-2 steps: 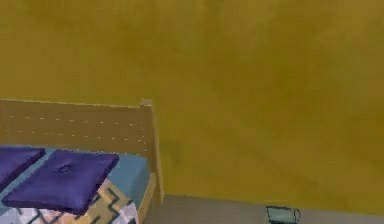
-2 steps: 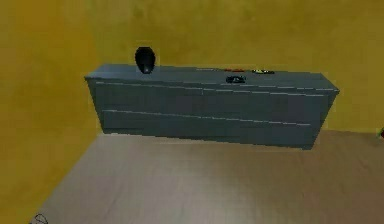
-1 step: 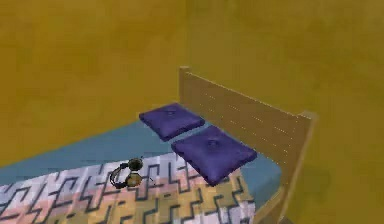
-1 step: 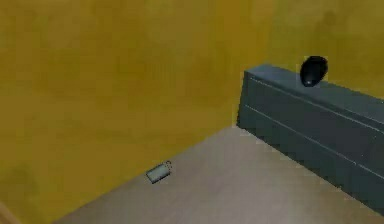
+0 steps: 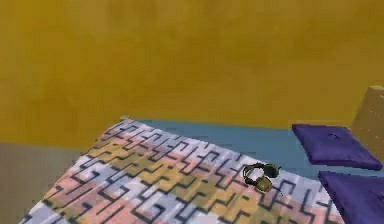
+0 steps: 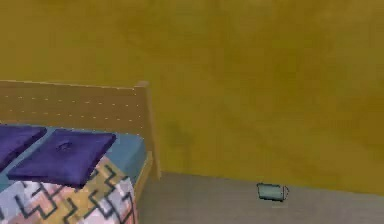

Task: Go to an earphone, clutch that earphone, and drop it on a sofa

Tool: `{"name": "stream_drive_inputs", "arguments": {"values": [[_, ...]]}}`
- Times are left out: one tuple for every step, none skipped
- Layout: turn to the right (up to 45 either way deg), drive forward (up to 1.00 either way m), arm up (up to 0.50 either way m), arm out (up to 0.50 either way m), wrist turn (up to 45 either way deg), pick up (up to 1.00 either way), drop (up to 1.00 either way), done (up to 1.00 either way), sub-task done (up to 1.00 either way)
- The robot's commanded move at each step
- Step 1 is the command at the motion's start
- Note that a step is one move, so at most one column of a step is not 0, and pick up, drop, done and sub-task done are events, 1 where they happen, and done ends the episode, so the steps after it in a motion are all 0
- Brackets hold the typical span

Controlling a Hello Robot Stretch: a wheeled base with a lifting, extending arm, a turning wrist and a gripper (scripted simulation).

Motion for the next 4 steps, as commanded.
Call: {"name": "stream_drive_inputs", "arguments": {"values": [[-45.0,0.0,0.0,0.0,0.0,0.0,0.0,0.0,0.0],[-12.0,0.0,0.0,0.0,0.0,0.0,0.0,0.0,0.0],[45.0,0.0,0.0,0.0,0.0,0.0,0.0,0.0,0.0],[45.0,0.0,0.0,0.0,0.0,0.0,0.0,0.0,0.0]]}}
